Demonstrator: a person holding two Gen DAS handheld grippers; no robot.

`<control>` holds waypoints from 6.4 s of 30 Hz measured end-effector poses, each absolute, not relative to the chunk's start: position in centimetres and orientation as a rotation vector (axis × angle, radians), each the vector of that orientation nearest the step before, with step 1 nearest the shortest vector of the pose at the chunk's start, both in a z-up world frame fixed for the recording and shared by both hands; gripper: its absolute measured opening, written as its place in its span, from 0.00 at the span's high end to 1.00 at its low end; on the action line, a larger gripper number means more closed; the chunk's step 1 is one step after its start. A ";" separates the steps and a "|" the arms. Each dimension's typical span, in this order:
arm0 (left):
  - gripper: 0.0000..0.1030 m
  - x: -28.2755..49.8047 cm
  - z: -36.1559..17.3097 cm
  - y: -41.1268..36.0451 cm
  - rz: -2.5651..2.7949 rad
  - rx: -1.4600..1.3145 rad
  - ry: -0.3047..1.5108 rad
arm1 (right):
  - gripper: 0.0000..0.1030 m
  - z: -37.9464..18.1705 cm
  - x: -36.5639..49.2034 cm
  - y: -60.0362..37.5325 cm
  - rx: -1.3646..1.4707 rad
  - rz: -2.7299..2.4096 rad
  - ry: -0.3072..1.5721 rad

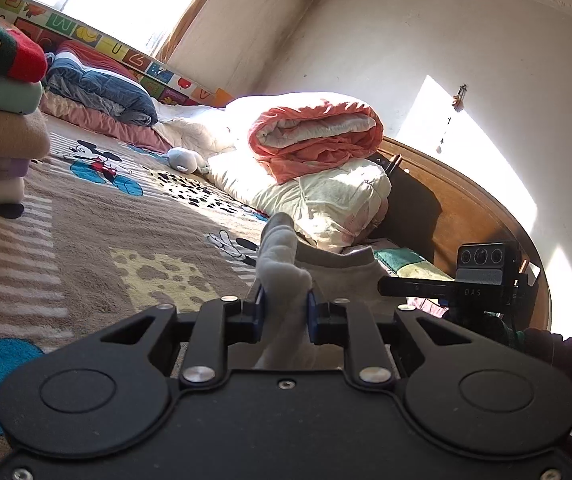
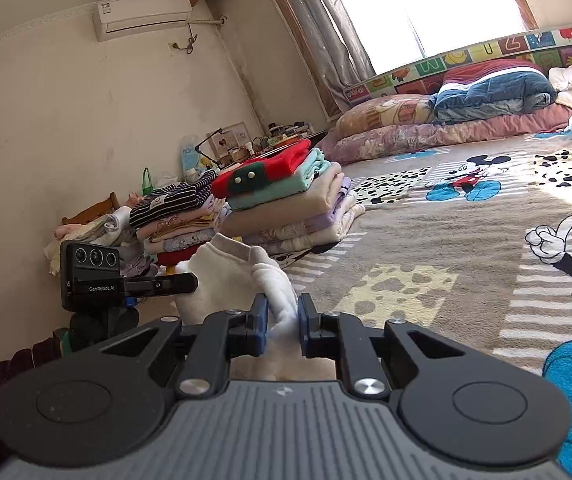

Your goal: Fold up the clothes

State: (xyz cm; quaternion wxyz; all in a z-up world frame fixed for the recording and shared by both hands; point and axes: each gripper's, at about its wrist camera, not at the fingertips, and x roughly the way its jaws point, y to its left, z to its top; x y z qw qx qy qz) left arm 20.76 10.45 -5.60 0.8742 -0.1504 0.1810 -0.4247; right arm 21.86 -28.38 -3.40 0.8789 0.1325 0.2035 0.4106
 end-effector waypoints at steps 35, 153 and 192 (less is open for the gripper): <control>0.93 4.0 -11.9 -0.2 -0.383 0.508 0.335 | 0.91 -10.3 3.7 -22.9 -0.086 0.501 0.379; 0.87 4.1 -13.3 10.1 -0.384 -1.095 0.648 | 0.51 -13.8 4.2 -30.6 1.082 0.452 0.486; 0.73 4.1 -11.3 8.8 -0.372 -0.879 0.636 | 0.67 -17.0 5.5 -30.1 1.173 0.482 0.610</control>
